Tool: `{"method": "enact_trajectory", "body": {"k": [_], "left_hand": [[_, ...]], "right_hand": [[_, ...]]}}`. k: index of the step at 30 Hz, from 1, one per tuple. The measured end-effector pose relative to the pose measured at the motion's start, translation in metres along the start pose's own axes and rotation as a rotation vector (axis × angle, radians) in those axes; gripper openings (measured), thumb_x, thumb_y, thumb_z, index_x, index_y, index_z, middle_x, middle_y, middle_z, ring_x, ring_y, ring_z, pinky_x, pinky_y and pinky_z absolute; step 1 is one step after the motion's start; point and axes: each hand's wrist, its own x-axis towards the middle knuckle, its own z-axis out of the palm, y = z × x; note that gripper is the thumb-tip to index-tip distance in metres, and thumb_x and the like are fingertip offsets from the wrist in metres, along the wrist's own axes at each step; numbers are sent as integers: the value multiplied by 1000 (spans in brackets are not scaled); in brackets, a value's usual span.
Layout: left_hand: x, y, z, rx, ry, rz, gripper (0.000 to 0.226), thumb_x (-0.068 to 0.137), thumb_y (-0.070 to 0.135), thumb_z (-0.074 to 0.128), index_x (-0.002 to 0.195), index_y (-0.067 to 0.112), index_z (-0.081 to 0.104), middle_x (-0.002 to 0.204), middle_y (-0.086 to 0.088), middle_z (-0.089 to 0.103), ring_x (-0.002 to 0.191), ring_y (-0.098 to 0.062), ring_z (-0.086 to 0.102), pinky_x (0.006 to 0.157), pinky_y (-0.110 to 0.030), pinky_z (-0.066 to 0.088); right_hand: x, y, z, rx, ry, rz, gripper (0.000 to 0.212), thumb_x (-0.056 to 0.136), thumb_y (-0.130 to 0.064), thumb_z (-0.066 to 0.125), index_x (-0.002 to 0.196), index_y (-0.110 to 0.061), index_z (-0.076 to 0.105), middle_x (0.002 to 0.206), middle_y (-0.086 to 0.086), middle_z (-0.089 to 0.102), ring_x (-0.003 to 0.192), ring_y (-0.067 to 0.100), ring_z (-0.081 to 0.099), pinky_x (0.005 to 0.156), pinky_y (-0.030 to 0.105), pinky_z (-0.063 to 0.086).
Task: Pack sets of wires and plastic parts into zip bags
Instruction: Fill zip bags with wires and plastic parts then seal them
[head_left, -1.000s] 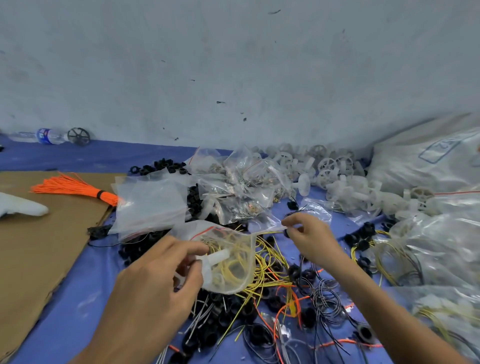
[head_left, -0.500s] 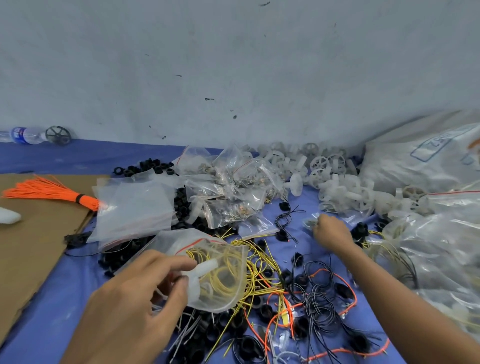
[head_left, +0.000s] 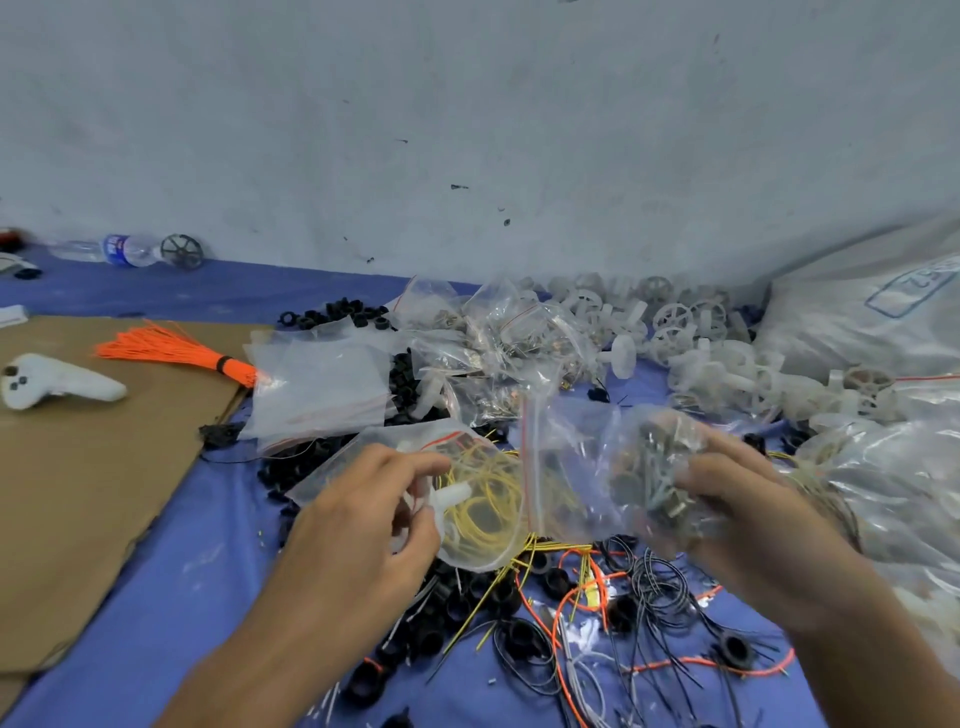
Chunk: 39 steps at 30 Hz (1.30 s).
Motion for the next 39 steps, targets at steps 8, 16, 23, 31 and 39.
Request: {"method": "enact_trajectory", "body": {"k": [8,16,23,31,39], "left_hand": [[-8,1,-1,83,-5,31,58,87,19,60,139,41,46,95,20,41,82,-4,53,64,-19,43],[-13,-5,-10,67,-3,61,48,90,19,61,132,40,49,99,22,43,89,-1,52,69,-11,39],[-28,-14,-20,254,-283,278,27,86,49,65,108,38,56,105,17,45,91,0,49,76,-12,40],[14,-13,-85,272,42,254,5,90,29,64,92,25,64,93,11,54,75,-3,48,68,-24,44],[39,14,-102,-24,178,195,4,95,37,61,94,34,59,89,17,62,77,-10,59,64,-21,45]], "right_hand": [[41,46,78,-285,137,123,25,94,-9,62,115,-23,65,108,-6,71,96,11,70,88,31,58],[47,64,75,-1058,371,-298,27,92,-30,64,118,-36,57,114,-22,48,99,1,54,84,24,48],[62,70,39,-1101,275,4,17,99,-30,50,97,-32,67,71,-3,69,47,5,48,54,35,46],[85,13,55,-519,232,-74,18,98,-9,54,105,-17,69,71,11,70,60,18,59,53,33,53],[70,-61,54,-436,276,-199,24,86,-4,60,101,-18,72,49,5,56,41,17,42,37,21,35]]}}
